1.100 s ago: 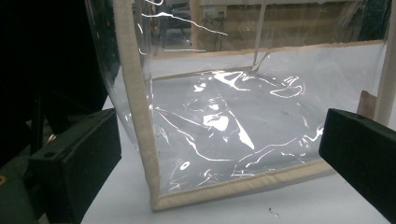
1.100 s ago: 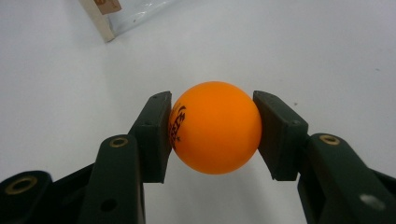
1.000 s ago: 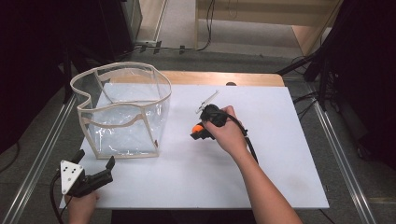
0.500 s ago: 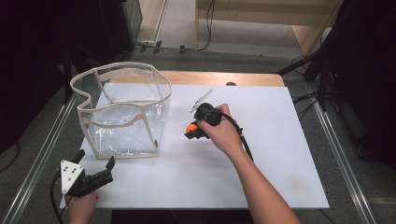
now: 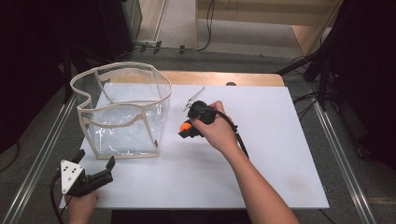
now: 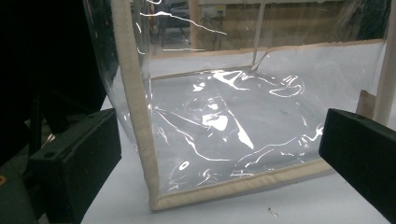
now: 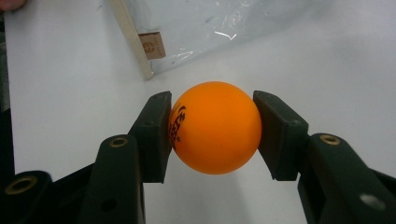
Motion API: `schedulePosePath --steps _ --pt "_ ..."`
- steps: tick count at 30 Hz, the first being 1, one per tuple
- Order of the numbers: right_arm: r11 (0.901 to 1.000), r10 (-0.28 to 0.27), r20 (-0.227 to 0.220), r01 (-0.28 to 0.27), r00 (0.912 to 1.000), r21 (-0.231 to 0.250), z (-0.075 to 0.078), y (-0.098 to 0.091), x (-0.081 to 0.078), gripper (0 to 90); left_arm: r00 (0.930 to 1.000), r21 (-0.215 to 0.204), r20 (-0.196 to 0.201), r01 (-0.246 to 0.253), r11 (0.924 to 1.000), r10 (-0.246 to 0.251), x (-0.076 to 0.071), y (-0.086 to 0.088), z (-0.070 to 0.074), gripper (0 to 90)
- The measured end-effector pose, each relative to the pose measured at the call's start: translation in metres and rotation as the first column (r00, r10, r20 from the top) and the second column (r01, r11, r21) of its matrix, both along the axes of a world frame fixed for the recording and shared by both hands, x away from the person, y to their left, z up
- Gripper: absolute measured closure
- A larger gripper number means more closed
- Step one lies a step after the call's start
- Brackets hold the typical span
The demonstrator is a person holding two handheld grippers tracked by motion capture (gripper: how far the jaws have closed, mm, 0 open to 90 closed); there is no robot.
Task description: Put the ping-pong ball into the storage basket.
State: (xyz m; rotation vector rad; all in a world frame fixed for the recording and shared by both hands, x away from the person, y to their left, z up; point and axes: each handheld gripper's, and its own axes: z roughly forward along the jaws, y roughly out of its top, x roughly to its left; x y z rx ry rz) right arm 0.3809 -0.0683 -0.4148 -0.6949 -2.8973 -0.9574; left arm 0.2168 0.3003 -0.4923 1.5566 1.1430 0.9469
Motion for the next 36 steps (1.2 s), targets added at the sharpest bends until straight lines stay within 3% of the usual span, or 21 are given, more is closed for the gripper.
schedulePosePath --steps 13,36 --pt "0.9995 0.030 0.024 -0.031 0.9992 0.012 0.018 0.009 -0.002 47.5 1.0000 0.002 0.000 0.004 1.0000 -0.004 0.000 0.000 0.000 0.0" --pt "0.9988 0.030 0.054 -0.032 0.9981 0.037 0.045 0.013 -0.001 47.5 0.9999 0.005 0.001 0.017 0.9998 -0.017 0.000 -0.001 0.000 0.0"
